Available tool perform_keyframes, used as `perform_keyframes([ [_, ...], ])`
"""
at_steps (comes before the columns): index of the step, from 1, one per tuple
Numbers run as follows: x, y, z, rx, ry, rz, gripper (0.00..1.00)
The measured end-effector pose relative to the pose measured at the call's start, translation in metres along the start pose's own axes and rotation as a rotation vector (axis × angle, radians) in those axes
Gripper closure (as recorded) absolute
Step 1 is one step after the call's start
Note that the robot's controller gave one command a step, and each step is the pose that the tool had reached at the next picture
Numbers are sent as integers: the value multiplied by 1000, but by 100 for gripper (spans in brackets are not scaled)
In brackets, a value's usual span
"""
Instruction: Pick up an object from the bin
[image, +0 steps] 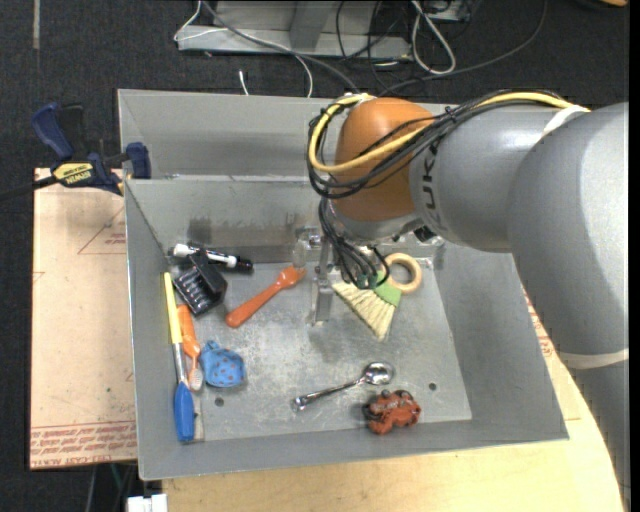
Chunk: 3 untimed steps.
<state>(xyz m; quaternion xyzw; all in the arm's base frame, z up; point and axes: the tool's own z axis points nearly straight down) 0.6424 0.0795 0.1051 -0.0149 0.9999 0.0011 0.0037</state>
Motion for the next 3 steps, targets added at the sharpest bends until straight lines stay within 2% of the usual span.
perform_keyframes([
  [1, 38, -12, -12, -1, -4, -140, 0],
  [2, 76, -56, 25, -2, -1, -18, 0],
  [3, 52, -54, 1, -2, -4, -238, 0],
])
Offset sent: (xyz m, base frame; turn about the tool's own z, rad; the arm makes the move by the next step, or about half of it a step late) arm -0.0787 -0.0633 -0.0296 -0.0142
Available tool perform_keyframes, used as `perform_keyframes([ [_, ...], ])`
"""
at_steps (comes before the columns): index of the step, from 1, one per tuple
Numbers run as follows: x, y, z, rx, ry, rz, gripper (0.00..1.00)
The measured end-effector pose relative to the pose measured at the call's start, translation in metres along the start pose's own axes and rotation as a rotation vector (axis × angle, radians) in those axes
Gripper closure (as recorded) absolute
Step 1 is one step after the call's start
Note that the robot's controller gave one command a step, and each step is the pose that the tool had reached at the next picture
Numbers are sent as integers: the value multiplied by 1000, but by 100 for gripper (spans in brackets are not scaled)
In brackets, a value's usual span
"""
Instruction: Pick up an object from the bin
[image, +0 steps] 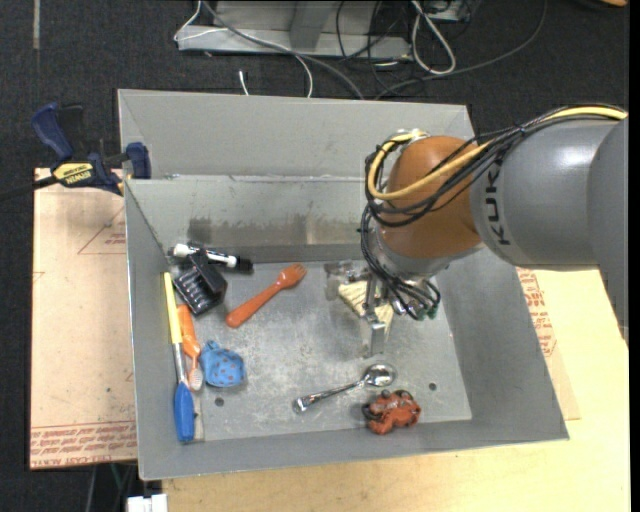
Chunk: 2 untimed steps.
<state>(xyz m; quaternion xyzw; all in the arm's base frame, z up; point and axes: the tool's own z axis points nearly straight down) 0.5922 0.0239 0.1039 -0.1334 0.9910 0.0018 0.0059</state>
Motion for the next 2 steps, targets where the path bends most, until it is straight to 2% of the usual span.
perform_keyframes([
  [1, 0, -45, 23, 0, 2, -58, 0],
  [2, -5, -63, 27, 0, 1, -241, 0],
])
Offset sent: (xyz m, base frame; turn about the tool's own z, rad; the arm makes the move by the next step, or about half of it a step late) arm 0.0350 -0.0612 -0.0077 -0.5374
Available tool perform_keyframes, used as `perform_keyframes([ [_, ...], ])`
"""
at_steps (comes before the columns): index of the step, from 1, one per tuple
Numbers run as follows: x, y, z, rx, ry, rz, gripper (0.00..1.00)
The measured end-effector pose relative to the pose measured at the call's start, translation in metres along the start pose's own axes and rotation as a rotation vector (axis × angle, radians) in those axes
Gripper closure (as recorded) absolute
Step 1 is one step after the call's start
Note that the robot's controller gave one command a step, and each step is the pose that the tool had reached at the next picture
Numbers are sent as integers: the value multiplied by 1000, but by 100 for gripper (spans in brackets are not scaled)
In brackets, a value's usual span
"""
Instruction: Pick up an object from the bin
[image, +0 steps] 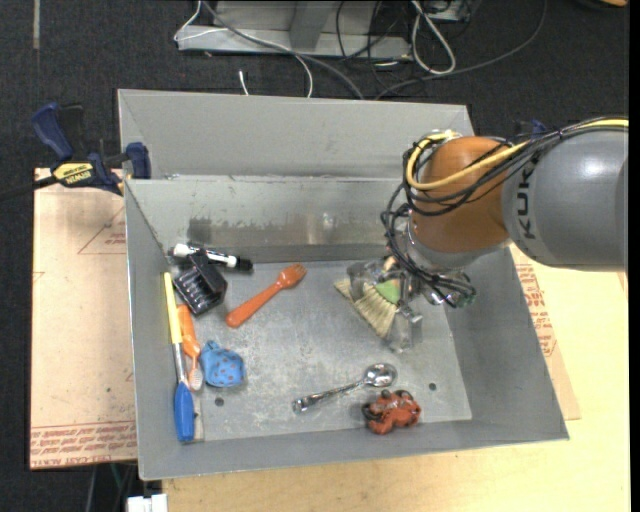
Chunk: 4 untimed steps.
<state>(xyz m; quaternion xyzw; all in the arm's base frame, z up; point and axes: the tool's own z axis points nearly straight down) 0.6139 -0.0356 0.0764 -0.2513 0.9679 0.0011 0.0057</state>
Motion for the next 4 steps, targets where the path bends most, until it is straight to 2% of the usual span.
perform_keyframes([
  [1, -32, -13, 6, -3, 1, -35, 100],
  [2, -32, -13, 6, -3, 1, -34, 100],
  [3, -25, -28, 6, -4, -2, 22, 100],
  [4, -3, -48, -1, -7, -3, -315, 100],
])
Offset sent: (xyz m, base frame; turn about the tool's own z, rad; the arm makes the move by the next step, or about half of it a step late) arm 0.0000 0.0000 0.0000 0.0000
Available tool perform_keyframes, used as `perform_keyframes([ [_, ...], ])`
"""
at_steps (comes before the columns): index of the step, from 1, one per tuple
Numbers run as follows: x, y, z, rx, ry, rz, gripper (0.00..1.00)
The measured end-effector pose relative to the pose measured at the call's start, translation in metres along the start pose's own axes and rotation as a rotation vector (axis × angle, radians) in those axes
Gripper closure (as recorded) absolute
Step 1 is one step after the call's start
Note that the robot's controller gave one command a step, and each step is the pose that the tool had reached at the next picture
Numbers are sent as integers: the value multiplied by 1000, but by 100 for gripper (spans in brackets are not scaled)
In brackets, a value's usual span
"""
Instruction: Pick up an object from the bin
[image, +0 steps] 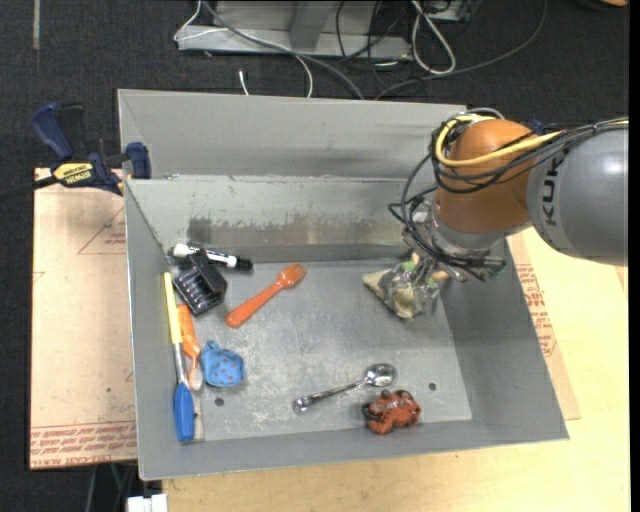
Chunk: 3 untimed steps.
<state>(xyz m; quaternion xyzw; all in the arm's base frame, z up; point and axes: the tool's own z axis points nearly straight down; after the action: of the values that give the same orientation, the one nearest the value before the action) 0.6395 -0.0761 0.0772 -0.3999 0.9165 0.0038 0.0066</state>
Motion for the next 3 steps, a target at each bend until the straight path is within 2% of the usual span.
perform_keyframes([
  [1, 0, 0, 0, 0, 0, 0, 100],
  [2, 4, -5, -69, -1, 0, -3, 100],
  [3, 0, 12, -127, -3, -1, 15, 100],
])
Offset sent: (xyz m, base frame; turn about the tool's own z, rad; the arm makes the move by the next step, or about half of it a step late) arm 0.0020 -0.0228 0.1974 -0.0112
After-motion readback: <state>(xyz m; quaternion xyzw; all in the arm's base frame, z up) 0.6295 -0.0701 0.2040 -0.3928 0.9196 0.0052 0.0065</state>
